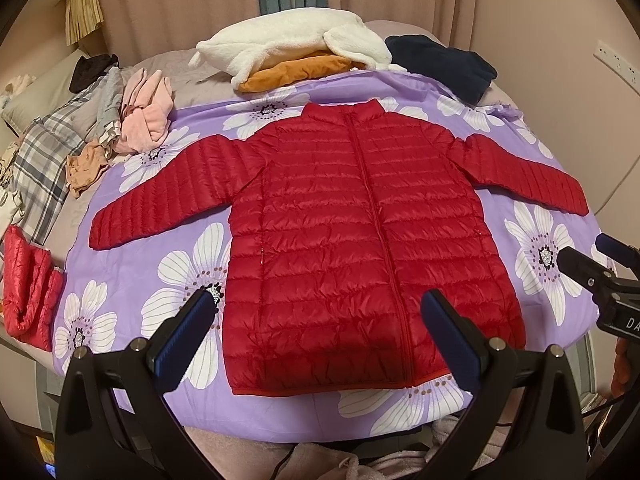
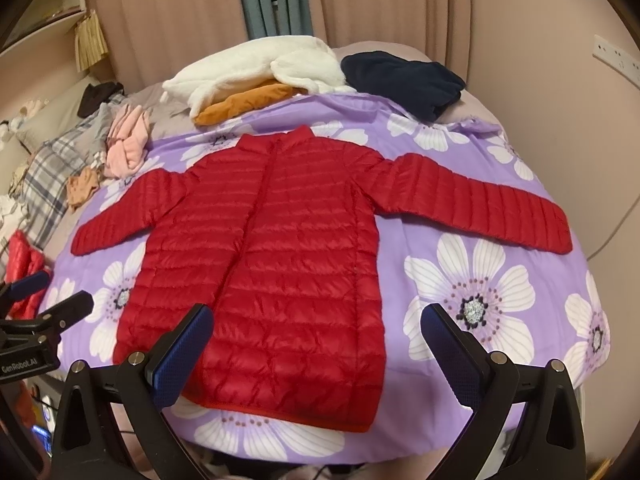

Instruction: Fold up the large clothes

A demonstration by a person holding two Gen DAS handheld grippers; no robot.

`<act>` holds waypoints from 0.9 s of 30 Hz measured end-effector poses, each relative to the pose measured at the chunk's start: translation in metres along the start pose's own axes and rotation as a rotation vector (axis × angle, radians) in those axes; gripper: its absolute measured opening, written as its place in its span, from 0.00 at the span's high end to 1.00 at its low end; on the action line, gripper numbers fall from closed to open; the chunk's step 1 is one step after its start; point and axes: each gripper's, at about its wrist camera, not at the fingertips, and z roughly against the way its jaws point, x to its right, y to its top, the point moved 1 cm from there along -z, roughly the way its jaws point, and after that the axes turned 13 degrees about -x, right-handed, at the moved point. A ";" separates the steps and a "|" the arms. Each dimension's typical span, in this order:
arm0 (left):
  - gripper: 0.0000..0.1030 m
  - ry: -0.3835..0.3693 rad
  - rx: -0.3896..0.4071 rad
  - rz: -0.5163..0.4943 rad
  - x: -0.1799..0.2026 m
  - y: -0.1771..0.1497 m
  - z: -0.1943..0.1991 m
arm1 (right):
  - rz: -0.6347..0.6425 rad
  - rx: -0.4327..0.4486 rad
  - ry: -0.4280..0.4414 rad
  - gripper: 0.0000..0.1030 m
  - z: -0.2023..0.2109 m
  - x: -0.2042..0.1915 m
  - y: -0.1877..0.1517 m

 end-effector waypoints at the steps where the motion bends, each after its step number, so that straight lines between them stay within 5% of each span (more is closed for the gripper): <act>1: 0.00 -0.002 -0.002 -0.001 0.001 0.001 -0.002 | -0.009 0.001 0.007 0.01 0.000 0.002 0.000; 7: 0.00 -0.159 -0.065 0.085 -0.011 0.004 -0.027 | -0.109 0.050 0.259 0.01 -0.011 0.029 -0.003; 10: 0.00 -0.315 -0.102 0.163 -0.018 0.006 -0.043 | -0.224 0.076 0.419 0.01 -0.016 0.053 -0.008; 15: 0.00 -0.549 -0.126 0.274 -0.023 0.009 -0.063 | -0.421 0.129 0.496 0.01 -0.031 0.093 -0.020; 18: 0.00 -0.572 -0.121 0.272 -0.021 0.007 -0.072 | -0.450 0.230 0.458 0.01 -0.045 0.121 -0.027; 21: 0.00 -0.512 -0.081 0.221 -0.014 0.007 -0.077 | -0.518 0.241 0.448 0.01 -0.062 0.153 -0.033; 27: 0.00 -0.508 -0.064 0.199 -0.012 0.011 -0.098 | -0.748 0.284 0.455 0.01 -0.094 0.234 -0.039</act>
